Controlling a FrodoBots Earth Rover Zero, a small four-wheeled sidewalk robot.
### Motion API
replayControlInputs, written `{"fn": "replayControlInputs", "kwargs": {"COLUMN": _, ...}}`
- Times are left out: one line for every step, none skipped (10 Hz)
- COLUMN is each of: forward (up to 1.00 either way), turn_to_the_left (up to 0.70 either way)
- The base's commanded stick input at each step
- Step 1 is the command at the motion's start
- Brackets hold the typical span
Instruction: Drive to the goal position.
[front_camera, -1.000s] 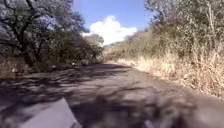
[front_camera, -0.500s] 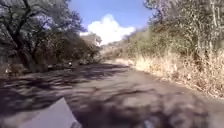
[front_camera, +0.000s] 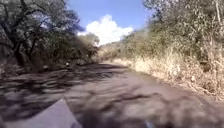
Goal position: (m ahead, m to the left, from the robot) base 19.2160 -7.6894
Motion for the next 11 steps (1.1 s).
{"fn": "replayControlInputs", "kwargs": {"forward": 0.5, "turn_to_the_left": 0.0}}
{"fn": "replayControlInputs", "kwargs": {"forward": 0.5, "turn_to_the_left": 0.0}}
{"fn": "replayControlInputs", "kwargs": {"forward": 0.5, "turn_to_the_left": 0.0}}
{"fn": "replayControlInputs", "kwargs": {"forward": 0.5, "turn_to_the_left": 0.0}}
{"fn": "replayControlInputs", "kwargs": {"forward": 0.5, "turn_to_the_left": 0.0}}
{"fn": "replayControlInputs", "kwargs": {"forward": 0.5, "turn_to_the_left": 0.0}}
{"fn": "replayControlInputs", "kwargs": {"forward": 0.5, "turn_to_the_left": 0.0}}
{"fn": "replayControlInputs", "kwargs": {"forward": 0.5, "turn_to_the_left": 0.0}}
{"fn": "replayControlInputs", "kwargs": {"forward": 0.5, "turn_to_the_left": 0.0}}
{"fn": "replayControlInputs", "kwargs": {"forward": 0.5, "turn_to_the_left": 0.0}}
{"fn": "replayControlInputs", "kwargs": {"forward": 0.5, "turn_to_the_left": -0.15}}
